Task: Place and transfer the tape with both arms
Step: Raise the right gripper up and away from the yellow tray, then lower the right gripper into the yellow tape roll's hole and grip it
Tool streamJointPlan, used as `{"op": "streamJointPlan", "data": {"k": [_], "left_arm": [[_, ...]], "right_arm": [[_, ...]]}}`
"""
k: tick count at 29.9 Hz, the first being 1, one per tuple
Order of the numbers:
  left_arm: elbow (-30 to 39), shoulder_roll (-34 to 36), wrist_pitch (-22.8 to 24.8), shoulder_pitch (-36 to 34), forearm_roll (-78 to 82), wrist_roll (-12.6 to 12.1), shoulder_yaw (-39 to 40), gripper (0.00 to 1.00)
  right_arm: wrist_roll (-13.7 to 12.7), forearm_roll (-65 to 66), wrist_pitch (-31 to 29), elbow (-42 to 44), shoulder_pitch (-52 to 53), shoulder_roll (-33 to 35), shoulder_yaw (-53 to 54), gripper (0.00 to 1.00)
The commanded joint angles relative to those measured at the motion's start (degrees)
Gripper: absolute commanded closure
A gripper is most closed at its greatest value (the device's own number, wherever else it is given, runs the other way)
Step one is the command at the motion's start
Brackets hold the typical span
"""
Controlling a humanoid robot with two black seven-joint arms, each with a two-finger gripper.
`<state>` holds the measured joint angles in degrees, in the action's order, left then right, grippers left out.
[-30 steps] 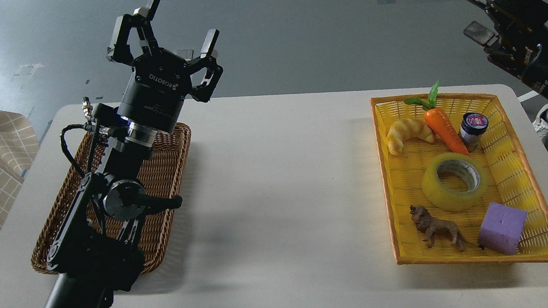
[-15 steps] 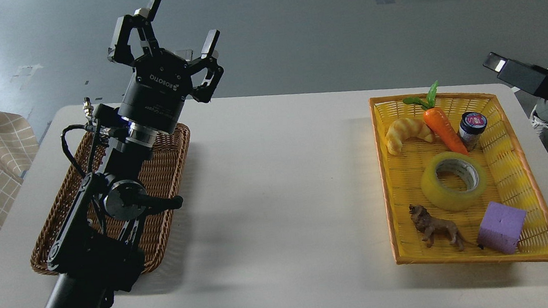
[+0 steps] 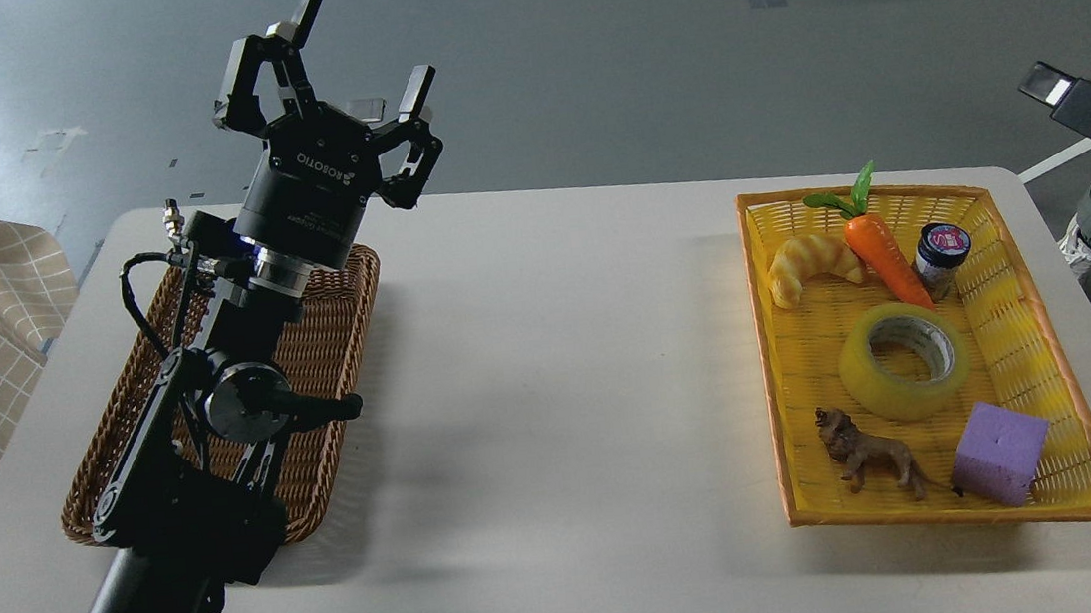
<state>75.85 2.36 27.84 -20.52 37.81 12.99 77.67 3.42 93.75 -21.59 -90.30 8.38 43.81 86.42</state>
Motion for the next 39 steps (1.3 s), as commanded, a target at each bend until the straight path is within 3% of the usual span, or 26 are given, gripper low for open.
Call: {"op": "streamJointPlan", "data": {"k": [1,5,9,19,30,39], "left_arm": [[0.0,-0.16,-0.07,0.13,0.07,0.02,-0.06,0.02],[0.0,-0.34,-0.15,0.31,0.07,0.02,-0.15,0.02],[0.0,-0.43,-0.24,0.57,0.16,0.02,-0.32,0.02],[0.09,-1.04,-0.24,1.8,0.34,0.02,-0.32,0.02],[0.53,-1.48,-0.24,2.86,0.34,0.02,-0.41,0.02],[0.53,-1.57,-0.16,2.77,0.42,0.02,-0.59,0.02]], "right_arm": [[-6.39,1.43,-1.0,-0.05,-1.95,-0.05,-0.38,0.0],[-7.9,3.18,-2.58,-0.49,-3.89,0.31,-0.55,0.0],[-7.82,5.92,-6.41,-1.37,-5.83,-0.13,-0.73,0.0],[-7.11,21.28,-6.41,0.38,-7.06,-5.22,-6.43,0.0],[-7.11,27.71,-6.41,2.23,-3.9,-11.2,-11.18,0.0],[-7.11,31.25,-6.41,4.78,-3.37,-11.73,-12.59,0.0]]}}
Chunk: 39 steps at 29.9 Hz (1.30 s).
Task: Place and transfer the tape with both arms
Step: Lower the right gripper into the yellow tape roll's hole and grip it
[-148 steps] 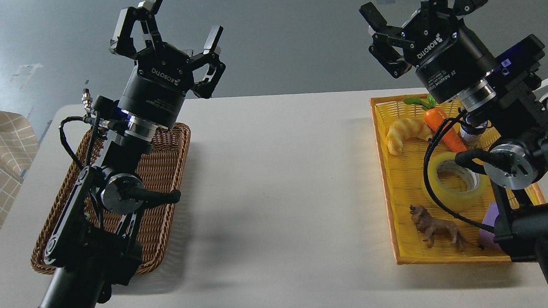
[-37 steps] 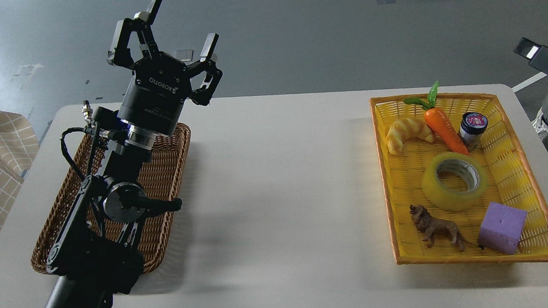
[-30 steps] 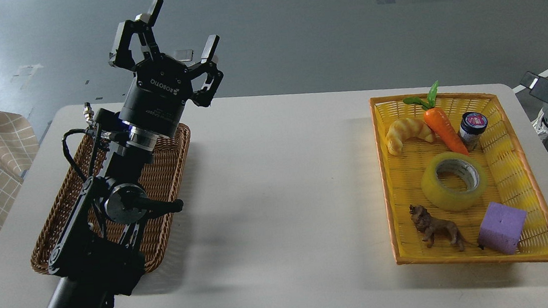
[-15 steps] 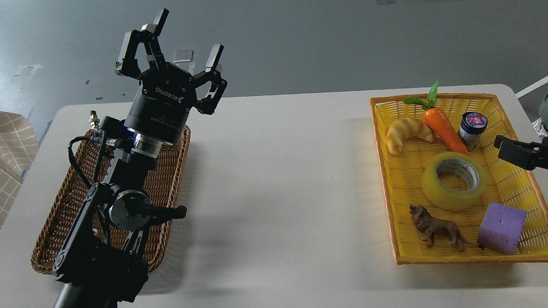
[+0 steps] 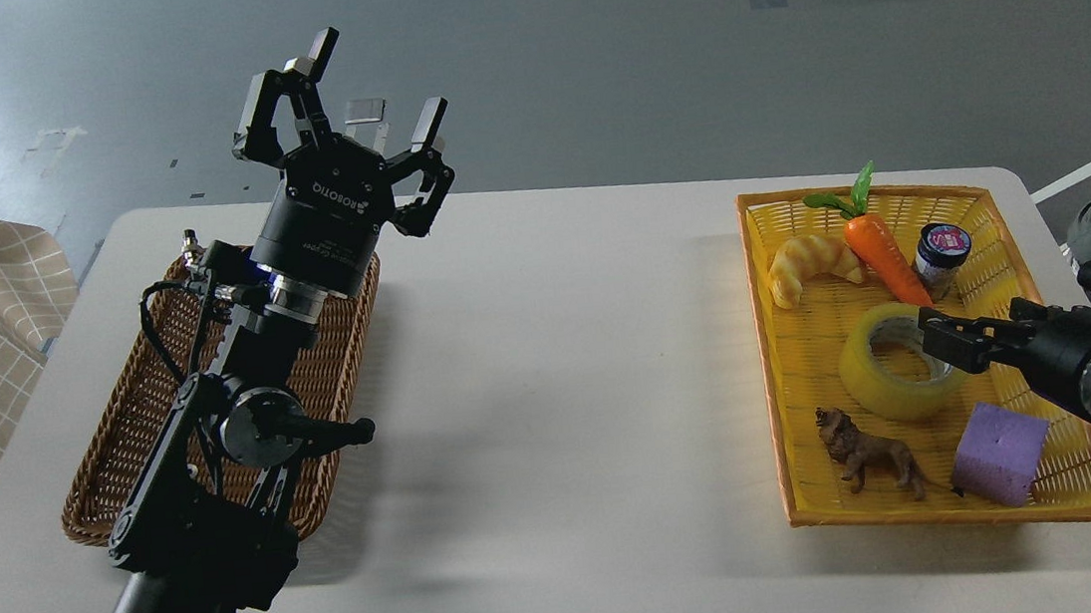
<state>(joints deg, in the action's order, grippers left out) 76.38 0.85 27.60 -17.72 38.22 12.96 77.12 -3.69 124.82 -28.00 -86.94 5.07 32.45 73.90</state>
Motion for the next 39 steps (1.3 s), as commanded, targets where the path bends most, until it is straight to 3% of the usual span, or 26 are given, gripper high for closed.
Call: {"op": "streamJointPlan", "data": {"k": [1,14,39], "left_arm": [[0.0,-0.06,0.0,-0.04,0.01,-0.04,-0.04,0.02],[0.26,0.03,0.0,0.05,0.01,-0.04,-0.04,0.02],[0.26,0.12,0.0,-0.04,0.1,-0.04,-0.04,0.02]], "right_arm": [[0.0,0.18,0.0,1.85,0.03,-0.63,-0.07,0.0],[0.0,0.18,0.0,4.93,1.26,-4.58,-0.86,0.0],[-0.62,0.18,0.0,7.74,1.53,-5.82,-1.65,0.04]]}}
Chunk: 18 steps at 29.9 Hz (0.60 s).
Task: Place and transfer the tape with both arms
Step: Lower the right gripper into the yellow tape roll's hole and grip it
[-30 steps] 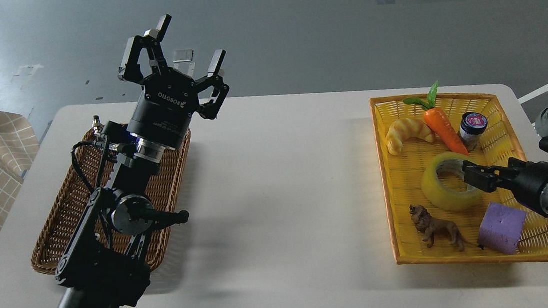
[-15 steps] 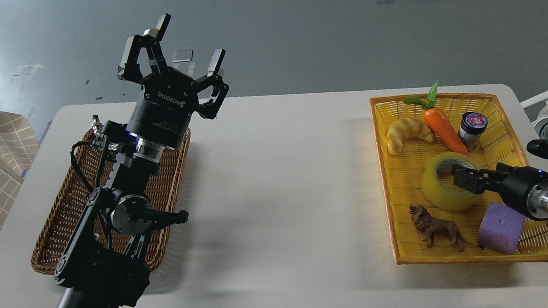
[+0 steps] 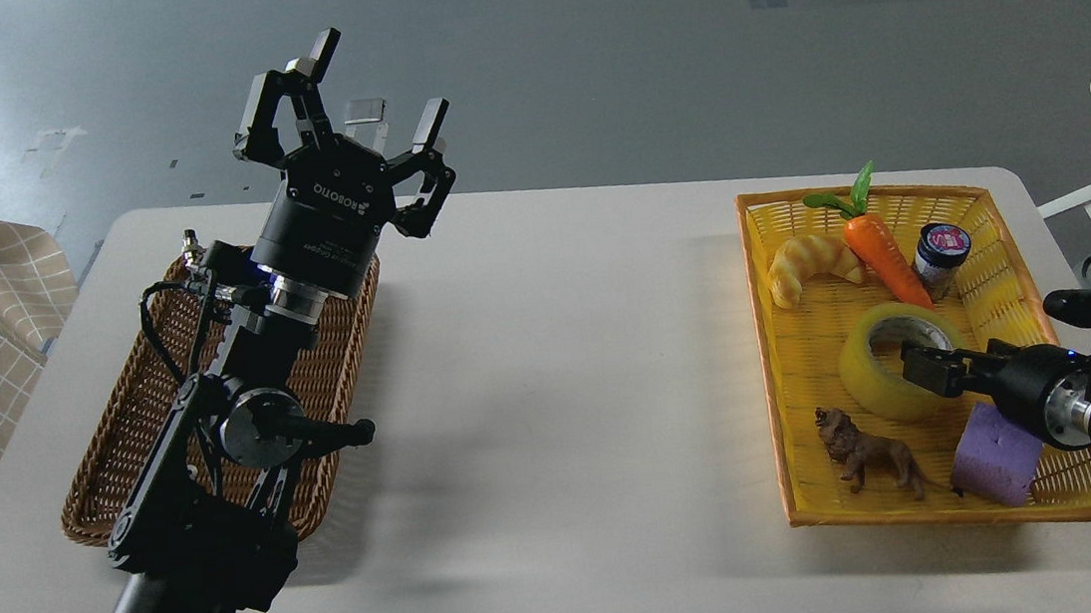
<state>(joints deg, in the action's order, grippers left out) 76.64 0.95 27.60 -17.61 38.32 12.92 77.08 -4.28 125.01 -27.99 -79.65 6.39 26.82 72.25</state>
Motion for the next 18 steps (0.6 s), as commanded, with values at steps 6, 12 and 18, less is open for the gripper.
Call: {"op": "streamJointPlan", "data": {"k": [6,12,18], "left_arm": [[0.0,0.1,-0.09,-0.4,0.0,0.0,0.0,0.02],[0.0,0.1,-0.09,-0.05,0.0,0.0,0.0,0.02],[-0.09,0.19,-0.09,-0.05,-0.09,0.0,0.09,0.02]], "right_arm": [[-0.38,-0.01,-0.01,1.95,1.25,-0.62,0.08,0.06],[-1.35,-0.01,-0.01,3.98,1.87,-2.38,0.17,0.09],[-5.38,-0.01,-0.01,4.15,1.87,-3.0,0.17,0.27]]}}
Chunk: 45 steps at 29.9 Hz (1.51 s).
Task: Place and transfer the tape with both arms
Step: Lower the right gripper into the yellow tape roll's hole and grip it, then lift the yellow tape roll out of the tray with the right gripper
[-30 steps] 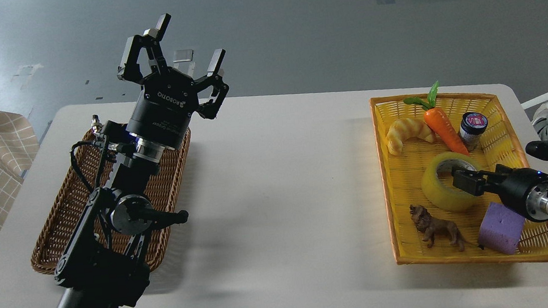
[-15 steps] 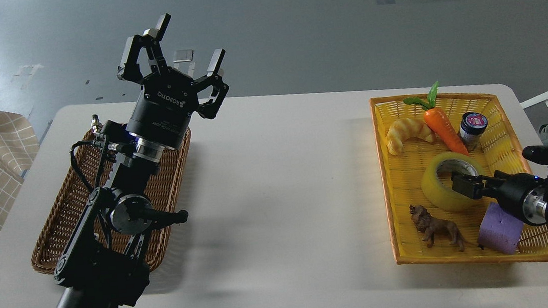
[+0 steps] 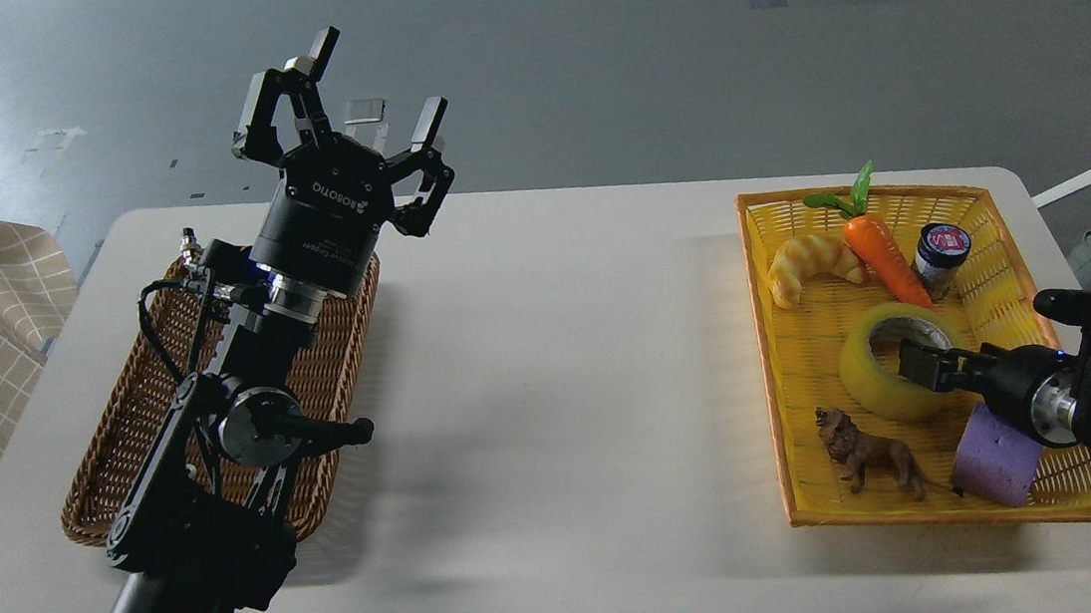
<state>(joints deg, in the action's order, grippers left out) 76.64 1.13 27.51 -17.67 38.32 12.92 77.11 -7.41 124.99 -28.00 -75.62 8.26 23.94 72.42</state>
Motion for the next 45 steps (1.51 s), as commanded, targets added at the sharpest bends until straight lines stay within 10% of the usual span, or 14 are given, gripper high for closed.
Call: {"op": "streamJointPlan", "data": {"k": [1,20,28,45], "left_arm": [[-0.09,0.01,0.0,0.01,-0.09,0.0,0.06,0.02],[-0.18,0.01,0.0,0.01,0.0,0.0,0.06,0.02],[-0.09,-0.08,0.0,0.01,0.0,0.0,-0.03,0.02],[-0.09,-0.17,0.0,0.44,0.0,0.0,-0.03,0.02]], "right_arm": [[-2.78,0.01,0.0,0.04,0.09,-0.21,0.0,0.32],[-3.4,0.01,0.0,-0.31,0.44,-1.71,0.53,0.48],[-3.22,0.01,0.0,-0.58,0.53,-1.62,0.71,0.7],[-3.31,0.01,0.0,-11.21,0.18,-1.53,4.92,0.72]]}}
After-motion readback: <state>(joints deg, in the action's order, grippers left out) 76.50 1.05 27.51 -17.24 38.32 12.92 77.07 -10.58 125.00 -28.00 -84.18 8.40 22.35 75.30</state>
